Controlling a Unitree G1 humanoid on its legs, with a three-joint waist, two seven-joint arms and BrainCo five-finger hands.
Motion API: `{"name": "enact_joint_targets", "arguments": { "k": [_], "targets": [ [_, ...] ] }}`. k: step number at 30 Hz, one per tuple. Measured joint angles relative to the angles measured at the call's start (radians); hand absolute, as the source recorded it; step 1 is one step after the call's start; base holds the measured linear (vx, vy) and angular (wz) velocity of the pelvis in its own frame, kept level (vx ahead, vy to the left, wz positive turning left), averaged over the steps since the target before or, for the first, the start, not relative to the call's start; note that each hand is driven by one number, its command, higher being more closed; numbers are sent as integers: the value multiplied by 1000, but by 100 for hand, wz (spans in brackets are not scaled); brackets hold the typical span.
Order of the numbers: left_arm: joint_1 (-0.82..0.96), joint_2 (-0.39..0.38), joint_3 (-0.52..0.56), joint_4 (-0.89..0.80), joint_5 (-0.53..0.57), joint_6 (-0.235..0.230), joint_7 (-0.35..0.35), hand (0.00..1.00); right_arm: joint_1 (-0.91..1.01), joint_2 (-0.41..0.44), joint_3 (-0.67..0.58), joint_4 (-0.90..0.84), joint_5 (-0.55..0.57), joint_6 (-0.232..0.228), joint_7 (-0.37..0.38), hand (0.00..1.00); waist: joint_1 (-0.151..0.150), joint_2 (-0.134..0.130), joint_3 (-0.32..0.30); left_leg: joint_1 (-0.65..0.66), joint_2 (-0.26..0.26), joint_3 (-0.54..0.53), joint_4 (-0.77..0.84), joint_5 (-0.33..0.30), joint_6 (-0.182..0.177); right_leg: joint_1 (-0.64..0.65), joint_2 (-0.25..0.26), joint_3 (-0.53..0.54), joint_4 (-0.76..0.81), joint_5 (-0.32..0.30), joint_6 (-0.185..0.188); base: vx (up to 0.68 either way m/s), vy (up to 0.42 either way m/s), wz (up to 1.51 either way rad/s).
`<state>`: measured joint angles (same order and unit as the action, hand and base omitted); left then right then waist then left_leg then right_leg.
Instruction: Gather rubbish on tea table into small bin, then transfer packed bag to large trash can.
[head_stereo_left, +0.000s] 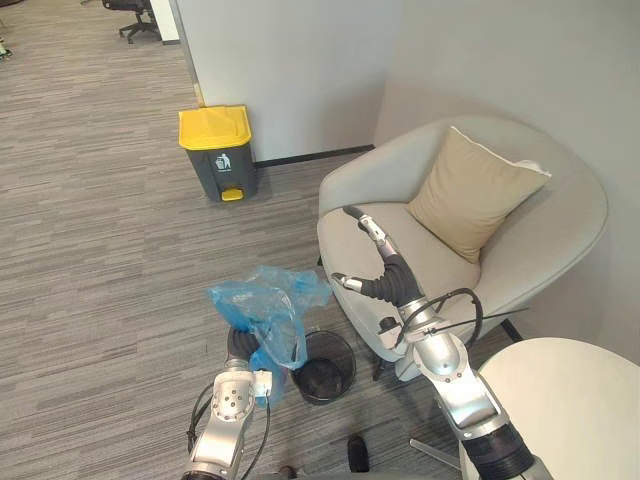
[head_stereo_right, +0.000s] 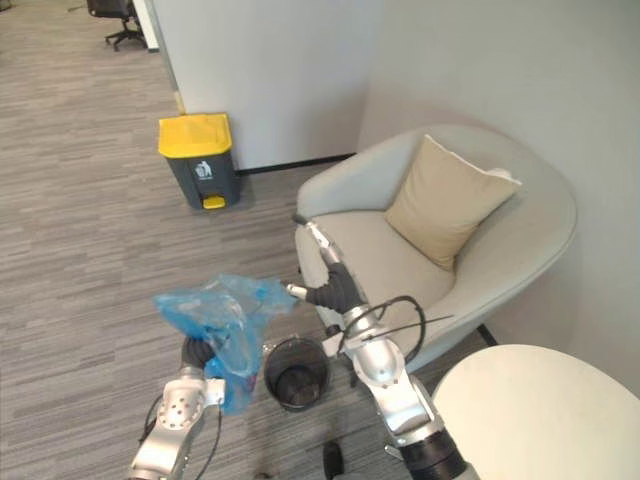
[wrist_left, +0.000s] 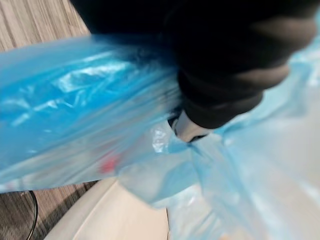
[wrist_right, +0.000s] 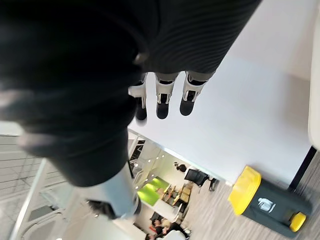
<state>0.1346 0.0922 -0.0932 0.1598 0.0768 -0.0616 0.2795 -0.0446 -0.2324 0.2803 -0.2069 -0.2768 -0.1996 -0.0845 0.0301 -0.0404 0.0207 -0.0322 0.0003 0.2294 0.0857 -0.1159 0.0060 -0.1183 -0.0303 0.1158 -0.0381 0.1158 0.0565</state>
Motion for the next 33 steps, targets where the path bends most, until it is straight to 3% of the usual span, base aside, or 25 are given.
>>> {"name": "enact_joint_targets", "arguments": {
  "k": [4, 10, 16, 20, 29, 33],
  "targets": [
    [38, -35, 64, 0, -1, 0, 0, 100, 117, 84, -99, 97, 7, 8, -4, 0, 1, 8, 5, 11, -4, -15, -5, 1, 3, 15, -4, -24, 0, 0, 0, 3, 11, 11],
    [83, -94, 161, 78, -55, 2, -5, 100, 217, 196, -232, 246, 189, 45, 18, 0, 4, 23, 14, 23, -4, -15, -14, 0, 7, 28, -12, -48, 1, -2, -3, -18, -4, 4],
    [107, -130, 233, 200, -160, 6, -47, 100, 253, 232, -288, 420, 257, 92, 26, 0, 9, 31, 15, 37, 15, -12, 8, -11, -10, 50, -6, -72, 7, -30, -29, -13, -34, 1],
    [113, -142, 272, 330, -210, 26, -55, 100, 250, 237, -332, 591, 259, 123, 16, 0, 15, 33, 13, 69, 35, 8, 8, -17, -26, 73, 11, -73, 16, -52, -22, 9, -46, -6],
    [111, -146, 303, 451, -228, 32, -69, 100, 219, 258, -400, 783, 258, 166, -21, 0, 29, 37, 13, 82, 77, 79, 98, -73, -42, 66, 44, -25, 72, -62, -25, 11, -5, -24],
    [65, -145, 310, 464, -227, 31, -69, 100, 173, 270, -398, 808, 257, 166, -36, 0, 27, 22, 41, 39, 82, 111, 154, -90, -34, 3, 47, 2, 140, -68, -15, -102, 18, -27]
  ]
}}
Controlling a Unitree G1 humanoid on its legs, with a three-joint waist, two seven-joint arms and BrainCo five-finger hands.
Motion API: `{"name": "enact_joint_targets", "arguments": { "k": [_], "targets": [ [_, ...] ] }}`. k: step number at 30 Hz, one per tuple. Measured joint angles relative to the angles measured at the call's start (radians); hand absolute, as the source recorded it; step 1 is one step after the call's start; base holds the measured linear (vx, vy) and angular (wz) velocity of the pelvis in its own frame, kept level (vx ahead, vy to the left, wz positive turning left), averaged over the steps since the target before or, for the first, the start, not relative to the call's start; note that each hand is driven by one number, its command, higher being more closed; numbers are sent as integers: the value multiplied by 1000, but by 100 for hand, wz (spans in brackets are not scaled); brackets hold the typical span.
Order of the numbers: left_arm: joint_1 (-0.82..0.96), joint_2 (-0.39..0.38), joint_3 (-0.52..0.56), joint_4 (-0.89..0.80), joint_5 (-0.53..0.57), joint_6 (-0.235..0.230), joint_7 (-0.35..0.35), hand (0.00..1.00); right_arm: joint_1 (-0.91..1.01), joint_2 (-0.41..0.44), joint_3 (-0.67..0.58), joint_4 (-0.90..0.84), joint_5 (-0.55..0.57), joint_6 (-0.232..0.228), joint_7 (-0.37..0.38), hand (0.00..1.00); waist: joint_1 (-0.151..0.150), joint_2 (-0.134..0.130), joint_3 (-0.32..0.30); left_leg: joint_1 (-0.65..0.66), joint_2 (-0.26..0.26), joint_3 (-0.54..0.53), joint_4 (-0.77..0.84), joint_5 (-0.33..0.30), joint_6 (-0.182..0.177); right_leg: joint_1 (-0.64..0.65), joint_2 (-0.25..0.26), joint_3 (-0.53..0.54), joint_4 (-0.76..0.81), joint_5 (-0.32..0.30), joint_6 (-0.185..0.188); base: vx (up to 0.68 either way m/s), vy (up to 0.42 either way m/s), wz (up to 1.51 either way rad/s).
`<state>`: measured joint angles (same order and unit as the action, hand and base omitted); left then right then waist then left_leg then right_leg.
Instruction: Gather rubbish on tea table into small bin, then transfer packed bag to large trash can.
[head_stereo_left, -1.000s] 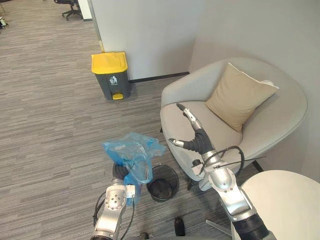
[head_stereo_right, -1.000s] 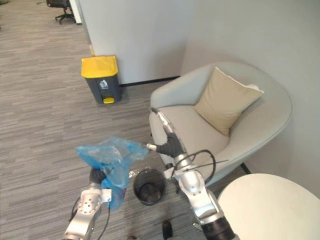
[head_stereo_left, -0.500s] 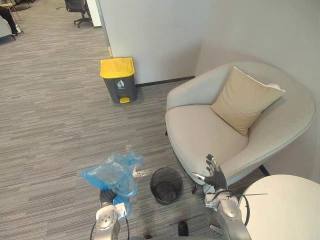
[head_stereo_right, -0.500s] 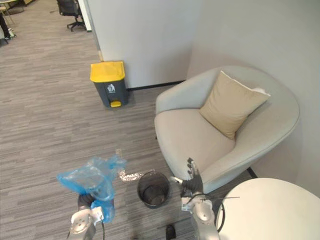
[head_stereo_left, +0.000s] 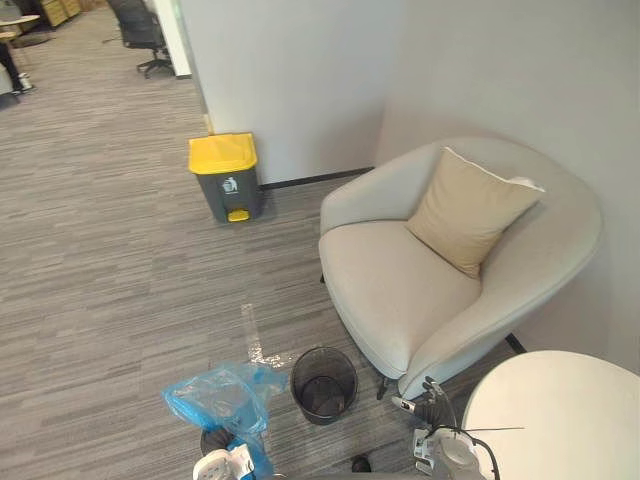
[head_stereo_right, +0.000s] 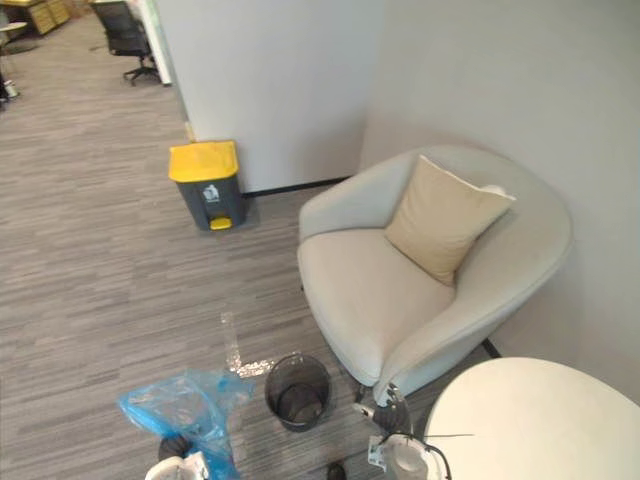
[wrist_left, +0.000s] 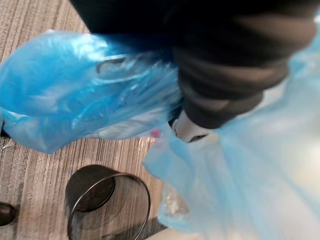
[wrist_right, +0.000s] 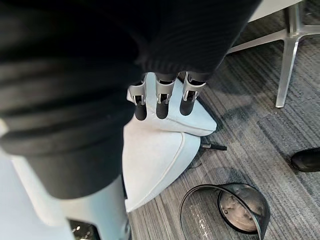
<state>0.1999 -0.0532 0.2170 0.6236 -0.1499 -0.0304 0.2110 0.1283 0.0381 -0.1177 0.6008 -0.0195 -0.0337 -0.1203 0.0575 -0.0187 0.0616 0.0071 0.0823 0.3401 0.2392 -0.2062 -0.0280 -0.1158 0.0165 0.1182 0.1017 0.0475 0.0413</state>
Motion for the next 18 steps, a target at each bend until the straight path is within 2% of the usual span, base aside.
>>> {"name": "enact_joint_targets", "arguments": {
  "k": [3, 4, 5, 7, 10, 11, 13, 14, 17, 18],
  "targets": [
    [-38, -4, 3, -5, -1, -1, 2, 100, -25, 9, 0, 6, 0, 6, -13, 0, 1, -23, 32, -55, 7, 10, 53, -1, 24, -76, -10, -20, 125, -42, 42, -189, -1, -7],
    [-48, -6, 4, -5, -1, -1, 3, 100, -32, 12, 3, 6, 0, 9, -17, 0, 1, -27, 39, -58, 8, 13, 59, 2, 27, -129, -41, -98, 305, -103, 4, -144, -16, 2],
    [-45, -6, 5, -5, -1, -1, 4, 100, -30, 13, 3, 6, 0, 9, -18, 0, 2, -27, 39, -54, 8, 7, 63, 5, 26, -138, -72, -134, 449, -164, 0, -84, -39, 7],
    [-36, -1, 5, -16, 0, -1, 4, 100, -32, 18, 2, 8, 0, 8, -20, 0, 11, -45, 26, -62, 8, -2, 64, 21, 20, -115, -133, -159, 633, -247, 16, -61, -139, 13],
    [-28, 1, 4, -26, -1, -1, 3, 100, -52, 21, -6, 51, -1, 5, -26, 0, 18, -68, 9, -121, 11, -37, 103, 50, 11, 18, -216, -156, 681, -296, 57, -59, -253, 28],
    [-30, -1, 4, -24, -1, 0, 3, 100, -68, 21, -8, 71, -1, 6, -31, 0, 30, -75, 5, -153, 27, -42, 136, 56, 0, 60, -205, -143, 602, -332, 88, -110, -312, 10],
    [-24, -2, -8, -20, -3, 9, 3, 100, -83, 21, -11, 94, -2, 18, -44, 0, 53, -31, 5, -165, 74, -49, 109, 108, -12, 96, -145, -148, 467, -343, 81, -195, -277, -16],
    [-23, -7, -9, -21, -3, 9, 5, 100, -90, 19, -12, 94, -2, 18, -49, 0, 59, -15, 0, -168, 92, -48, 77, 143, -17, 120, -122, -163, 385, -348, 71, -219, -247, -17],
    [-29, -8, -20, -21, -3, 7, 22, 100, -130, 4, 6, 93, -2, 12, -54, 0, 56, 8, -6, -209, 118, -55, 26, 212, -55, 116, -82, -197, 299, -372, 27, -233, -234, 2],
    [-31, -8, -43, -19, -3, 7, 24, 100, -143, -1, 14, 95, -3, 7, -55, 0, 50, 27, 7, -215, 127, -75, -16, 267, -77, 112, -64, -228, 288, -367, 13, -282, -221, 44]
  ]
}}
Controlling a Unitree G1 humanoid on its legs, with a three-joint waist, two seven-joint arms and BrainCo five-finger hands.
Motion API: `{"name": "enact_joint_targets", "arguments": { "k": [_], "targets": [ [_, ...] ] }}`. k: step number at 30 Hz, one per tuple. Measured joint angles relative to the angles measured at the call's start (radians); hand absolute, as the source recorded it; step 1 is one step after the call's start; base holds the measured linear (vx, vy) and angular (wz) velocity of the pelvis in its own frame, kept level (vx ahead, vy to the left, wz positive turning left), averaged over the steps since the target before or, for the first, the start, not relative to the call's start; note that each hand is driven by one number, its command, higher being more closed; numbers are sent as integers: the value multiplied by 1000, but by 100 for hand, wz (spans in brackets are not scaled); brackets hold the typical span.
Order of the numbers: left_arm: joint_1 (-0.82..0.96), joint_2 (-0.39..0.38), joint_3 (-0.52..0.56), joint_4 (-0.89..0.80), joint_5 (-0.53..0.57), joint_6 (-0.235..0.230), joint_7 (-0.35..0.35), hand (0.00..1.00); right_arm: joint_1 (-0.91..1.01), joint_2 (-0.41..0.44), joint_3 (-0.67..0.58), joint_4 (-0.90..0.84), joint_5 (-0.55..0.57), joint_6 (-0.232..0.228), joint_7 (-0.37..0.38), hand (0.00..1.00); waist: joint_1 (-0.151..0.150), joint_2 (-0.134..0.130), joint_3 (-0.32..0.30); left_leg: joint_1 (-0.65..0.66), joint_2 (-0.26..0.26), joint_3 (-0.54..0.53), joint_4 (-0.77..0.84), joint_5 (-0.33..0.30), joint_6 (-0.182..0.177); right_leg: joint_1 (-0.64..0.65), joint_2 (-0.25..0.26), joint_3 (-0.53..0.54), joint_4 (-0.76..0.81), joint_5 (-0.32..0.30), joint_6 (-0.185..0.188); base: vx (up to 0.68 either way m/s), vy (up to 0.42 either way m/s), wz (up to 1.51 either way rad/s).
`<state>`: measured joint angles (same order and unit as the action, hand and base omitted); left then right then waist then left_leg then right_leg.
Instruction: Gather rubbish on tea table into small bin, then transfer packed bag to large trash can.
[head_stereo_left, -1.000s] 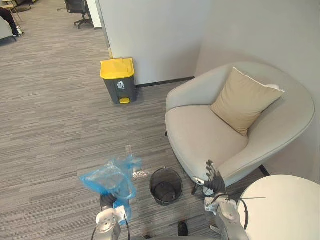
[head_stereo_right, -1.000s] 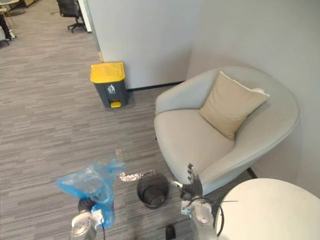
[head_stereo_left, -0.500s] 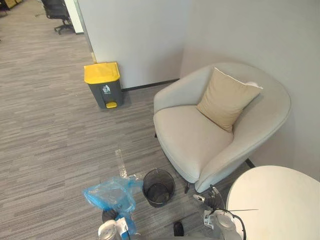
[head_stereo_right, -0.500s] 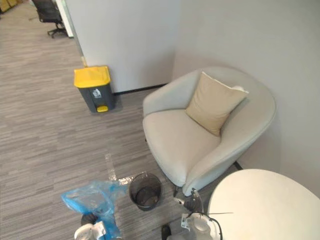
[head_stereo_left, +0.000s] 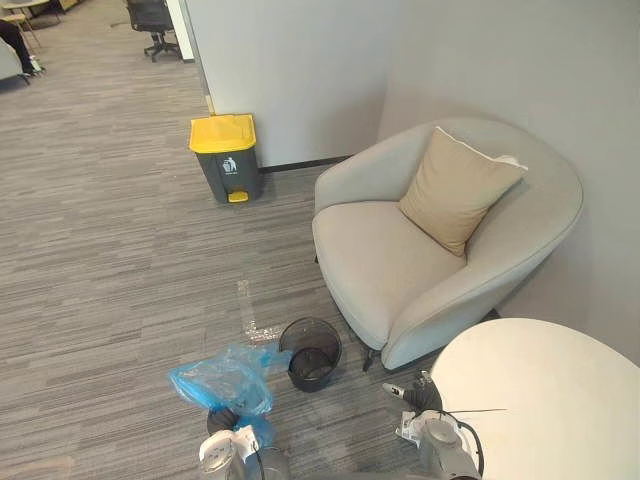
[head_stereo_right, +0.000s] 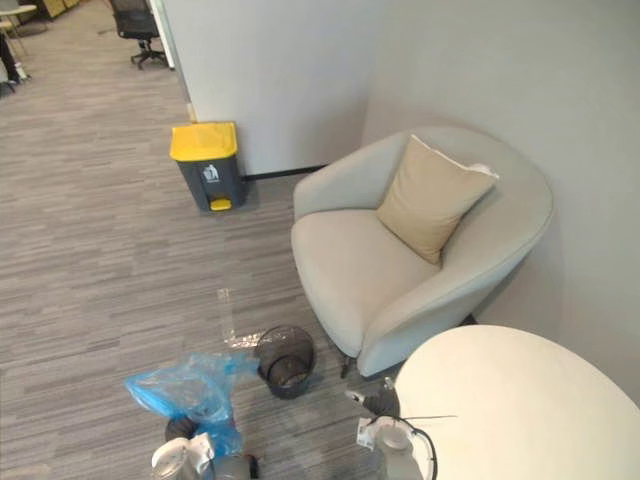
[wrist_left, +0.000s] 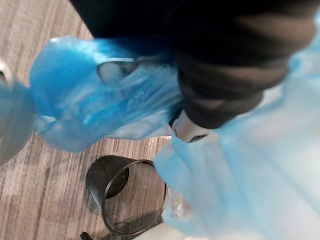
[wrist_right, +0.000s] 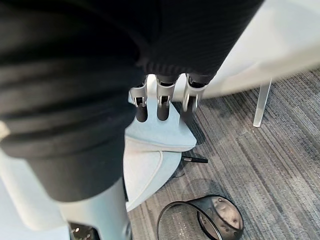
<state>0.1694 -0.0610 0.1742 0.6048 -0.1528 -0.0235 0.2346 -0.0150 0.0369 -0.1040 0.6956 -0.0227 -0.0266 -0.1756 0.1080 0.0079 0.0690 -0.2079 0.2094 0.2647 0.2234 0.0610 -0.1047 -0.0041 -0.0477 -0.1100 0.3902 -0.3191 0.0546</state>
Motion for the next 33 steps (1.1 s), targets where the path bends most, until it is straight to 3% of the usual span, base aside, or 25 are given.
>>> {"name": "enact_joint_targets", "arguments": {
  "k": [1, 2, 4, 6, 10, 11, 15, 17, 22, 27, 30, 32, 33],
  "targets": [
    [-4, 0, -10, 6, 0, 0, 0, 100, -7, -3, -3, 9, -1, 0, -2, 0, -3, 2, 3, 8, -8, -14, -71, 75, -7, -13, 0, -29, -5, 14, -23, -294, -192, 54],
    [-13, 4, -15, 9, 0, 0, 0, 100, -11, -1, -11, 14, -4, 0, -3, 0, -8, -10, 9, 14, -13, -21, -103, 99, -7, -20, -8, -51, -13, 20, -41, -324, -167, 36],
    [-11, 7, -16, 25, 1, 1, 0, 100, -41, -6, -16, 38, -9, -2, -6, 0, -2, -27, 23, 7, -32, -26, 17, 3, 19, -34, -28, -81, -35, 24, -88, -285, -101, 14],
    [-10, 6, -16, 37, 1, 2, -1, 100, -42, -5, -19, 41, -10, -3, -9, 0, -4, -32, 30, 13, -48, -27, 153, -105, 26, -50, -52, -102, -36, 51, -89, -268, 34, 27],
    [-14, 7, -16, 58, 1, 0, -3, 100, -31, -17, -46, 82, -15, -2, -15, 0, -28, -26, 20, 122, -56, -25, 190, -255, 13, -55, -92, -173, -91, 107, -46, -192, 167, 60],
    [-15, 5, -17, 81, 1, 1, -3, 100, -19, -21, -56, 99, -15, 0, -20, 0, -40, 1, 4, 158, -65, -26, 67, -276, 7, -68, -89, -186, -104, 124, -20, -157, 300, 69],
    [-11, 41, -20, 147, 5, 10, -1, 100, 10, 15, -71, 158, -13, 22, -20, 0, -43, -40, -2, 180, -153, -46, -107, -183, 51, -60, -117, -179, -221, 213, 11, -49, 195, 33],
    [-19, 51, -44, 159, 16, 9, -2, 100, 20, -2, -82, 177, -13, 22, -23, 0, -48, -31, 1, 194, -191, -70, -135, -164, 77, -20, -136, -180, -280, 248, 34, -34, 175, 35],
    [-16, 63, -44, 194, 35, 9, -2, 100, 11, -6, -89, 198, -14, 20, -22, 0, -45, -25, 2, 221, -224, -97, -192, -130, 94, 5, -145, -190, -310, 259, 31, -19, 82, 18],
    [-37, 69, -47, 195, 34, 8, -6, 100, -5, -10, -123, 234, -11, 19, -29, 0, -48, -35, 11, 160, -240, -165, -217, -83, 104, 2, -171, -324, -310, 250, 45, -14, 0, 65],
    [-32, 84, -41, 193, 34, 7, -7, 100, -35, 3, -131, 231, -7, 19, -34, 0, -42, -55, 23, 149, -256, -161, -199, -97, 117, 14, -201, -369, -283, 228, 59, 30, 50, 44],
    [-37, 88, -38, 188, 33, 7, -7, 100, -34, 2, -129, 222, -9, 19, -40, 0, -45, -74, 35, 132, -246, -58, -90, -189, 138, 23, -261, -408, -183, 187, 89, 81, 104, 60],
    [-38, 87, -37, 185, 32, 7, -7, 100, -31, 0, -128, 221, -9, 19, -40, 0, -49, -75, 40, 122, -236, -46, -65, -214, 125, 18, -272, -402, -131, 177, 92, 107, 138, 46]
  ]
}}
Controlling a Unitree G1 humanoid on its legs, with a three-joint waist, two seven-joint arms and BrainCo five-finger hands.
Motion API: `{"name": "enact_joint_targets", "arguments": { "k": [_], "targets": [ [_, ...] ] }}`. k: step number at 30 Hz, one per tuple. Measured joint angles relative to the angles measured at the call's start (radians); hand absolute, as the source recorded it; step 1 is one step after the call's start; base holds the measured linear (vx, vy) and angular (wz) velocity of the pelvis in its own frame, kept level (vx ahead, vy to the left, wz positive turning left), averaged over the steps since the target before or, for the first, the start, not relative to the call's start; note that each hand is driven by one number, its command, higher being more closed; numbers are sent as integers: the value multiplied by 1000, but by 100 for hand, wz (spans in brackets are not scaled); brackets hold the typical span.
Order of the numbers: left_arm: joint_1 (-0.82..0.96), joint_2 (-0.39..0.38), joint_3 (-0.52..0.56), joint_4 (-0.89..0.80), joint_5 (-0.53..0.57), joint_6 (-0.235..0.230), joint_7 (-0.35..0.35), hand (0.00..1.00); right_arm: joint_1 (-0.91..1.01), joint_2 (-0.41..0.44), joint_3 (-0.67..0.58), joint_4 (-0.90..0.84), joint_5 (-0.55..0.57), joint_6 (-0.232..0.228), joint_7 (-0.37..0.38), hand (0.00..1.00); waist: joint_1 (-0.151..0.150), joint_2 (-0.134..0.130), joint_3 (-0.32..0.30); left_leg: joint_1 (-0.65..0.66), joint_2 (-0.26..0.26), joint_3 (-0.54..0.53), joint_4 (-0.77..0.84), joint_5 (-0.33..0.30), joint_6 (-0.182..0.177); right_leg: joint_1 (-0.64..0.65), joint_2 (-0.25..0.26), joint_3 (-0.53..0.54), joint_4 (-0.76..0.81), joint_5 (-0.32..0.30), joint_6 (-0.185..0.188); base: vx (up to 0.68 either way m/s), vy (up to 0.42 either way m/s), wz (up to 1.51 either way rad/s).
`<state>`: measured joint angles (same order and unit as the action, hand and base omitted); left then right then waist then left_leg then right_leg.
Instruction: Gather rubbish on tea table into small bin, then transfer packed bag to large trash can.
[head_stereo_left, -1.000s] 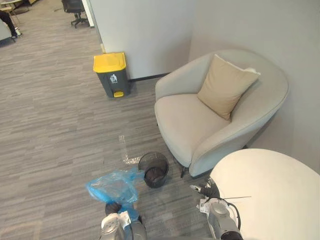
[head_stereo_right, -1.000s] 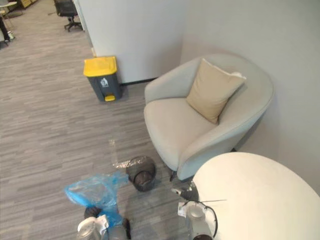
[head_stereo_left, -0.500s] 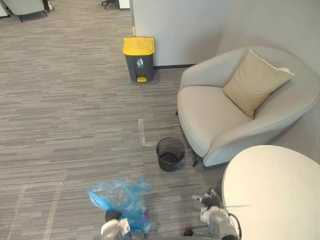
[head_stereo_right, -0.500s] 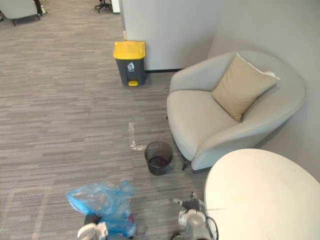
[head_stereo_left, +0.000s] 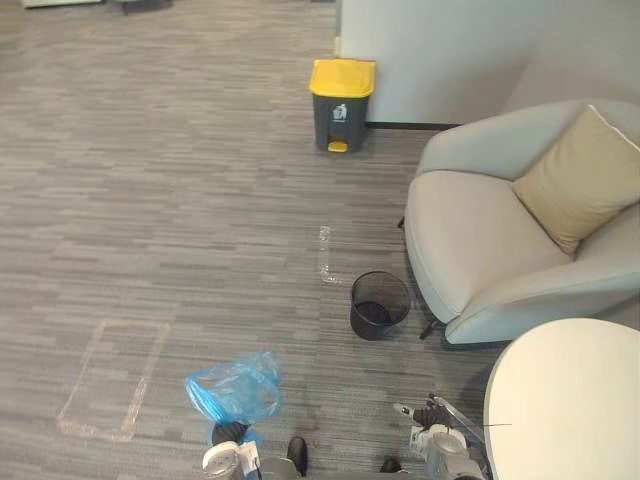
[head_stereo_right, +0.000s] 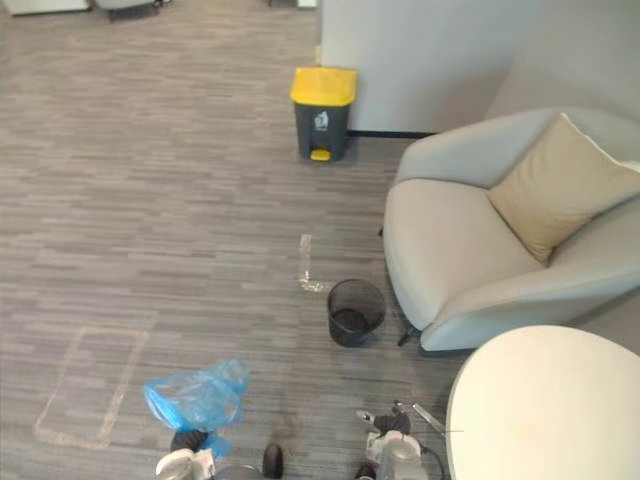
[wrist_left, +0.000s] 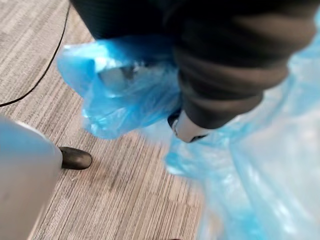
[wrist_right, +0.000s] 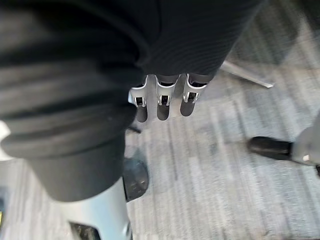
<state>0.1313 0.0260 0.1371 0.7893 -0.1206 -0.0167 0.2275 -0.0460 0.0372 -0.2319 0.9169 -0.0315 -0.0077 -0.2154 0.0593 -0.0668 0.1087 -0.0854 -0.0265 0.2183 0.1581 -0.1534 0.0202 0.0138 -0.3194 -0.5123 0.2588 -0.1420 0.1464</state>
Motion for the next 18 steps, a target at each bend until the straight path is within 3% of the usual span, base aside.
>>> {"name": "enact_joint_targets", "arguments": {
  "k": [1, 2, 3, 5, 7, 9, 10, 11, 12, 13, 15, 16, 17, 18],
  "targets": [
    [5, -3, 0, -3, -5, -1, 0, 100, 6, 0, 7, -8, 0, 2, 1, 0, 5, 9, 2, 12, -2, -12, 33, -35, 9, -70, -43, 60, 196, 9, -31, 101, 147, 21],
    [10, -4, -2, -5, -11, -1, 0, 100, 11, 2, 16, -23, 0, 2, 1, 0, 3, 13, 5, 27, -2, -20, 33, -46, 16, -122, -55, 118, 313, 37, -89, 122, 187, 16],
    [16, -1, -1, -8, -11, 1, 0, 100, 23, 19, 33, -43, 0, 0, 4, 0, 0, 23, 12, 54, 2, -40, 34, -60, 23, -210, -34, 225, 446, 22, -97, 208, 143, 13],
    [21, 1, 2, -10, -10, 2, 3, 100, 34, 25, 57, -43, 0, 1, 11, 0, -1, 18, 14, 85, 12, -62, 29, -86, 27, -298, 48, 308, 514, -57, -80, 279, 102, 21],
    [14, -4, 2, -10, -10, 3, 3, 100, 41, 25, 55, -45, 0, 1, 10, 0, -10, 20, 18, 121, 10, -90, 13, -95, 33, -347, 112, 306, 459, -93, -78, 305, 33, 39],
    [-3, -9, 1, -10, -10, 4, 3, 100, 49, 24, 47, -43, 0, 2, 11, 0, -14, 25, 29, 164, 11, -119, -4, -112, 27, -381, 189, 326, 339, -86, -75, 400, -14, 59],
    [-16, -7, 2, -11, -10, 3, 3, 100, 53, 24, 32, -39, 0, 2, 10, 0, -29, 23, 29, 180, 7, -154, -16, -126, 16, -383, 229, 361, 237, -56, -92, 411, -60, 108],
    [-23, -8, 2, -10, -10, 3, 3, 100, 63, 24, 16, -38, 0, 4, 8, 0, -40, 19, 28, 203, -3, -195, -15, -149, 6, -381, 237, 372, 197, -27, -133, 573, -120, 120],
    [-26, -13, 3, -14, -9, 2, 3, 100, 73, 23, 8, -38, 0, 5, 8, 0, -45, 15, 25, 228, -7, -213, -15, -164, -6, -371, 239, 363, 180, -5, -147, 587, -151, 109],
    [-21, -20, 9, -11, -8, 4, 4, 100, 72, 21, 3, -42, 2, 3, 9, 0, -47, 33, 8, 248, 18, -231, 18, -185, -36, -351, 251, 347, 192, 10, -167, 741, -164, 75],
    [-25, -41, 9, -25, -8, 2, 2, 100, 56, 9, 3, -58, 2, -1, 9, 0, -48, 59, 6, 158, 41, -200, 208, -175, -52, -310, 261, 308, 156, 1, -180, 617, -121, 54],
    [-27, -61, 22, -29, -8, 3, 0, 100, 58, 1, 16, -78, 2, -2, 9, 0, -48, 78, 9, 78, 61, -157, 418, -127, -97, -244, 274, 297, 99, -2, -185, 488, -92, 33],
    [-26, -70, 32, -32, -8, 3, -1, 100, 56, 1, 22, -79, 3, -1, 9, 0, -44, 79, 12, 40, 76, -140, 514, -96, -107, -205, 278, 302, 73, -4, -189, 593, -65, 6],
    [-19, -82, 39, -33, -8, 2, -12, 100, 57, 5, 31, -79, 4, -1, 9, 0, -27, 80, 18, -20, 116, -84, 691, -109, -83, -112, 287, 321, 16, -10, -199, 558, -16, -19]
  ]
}}
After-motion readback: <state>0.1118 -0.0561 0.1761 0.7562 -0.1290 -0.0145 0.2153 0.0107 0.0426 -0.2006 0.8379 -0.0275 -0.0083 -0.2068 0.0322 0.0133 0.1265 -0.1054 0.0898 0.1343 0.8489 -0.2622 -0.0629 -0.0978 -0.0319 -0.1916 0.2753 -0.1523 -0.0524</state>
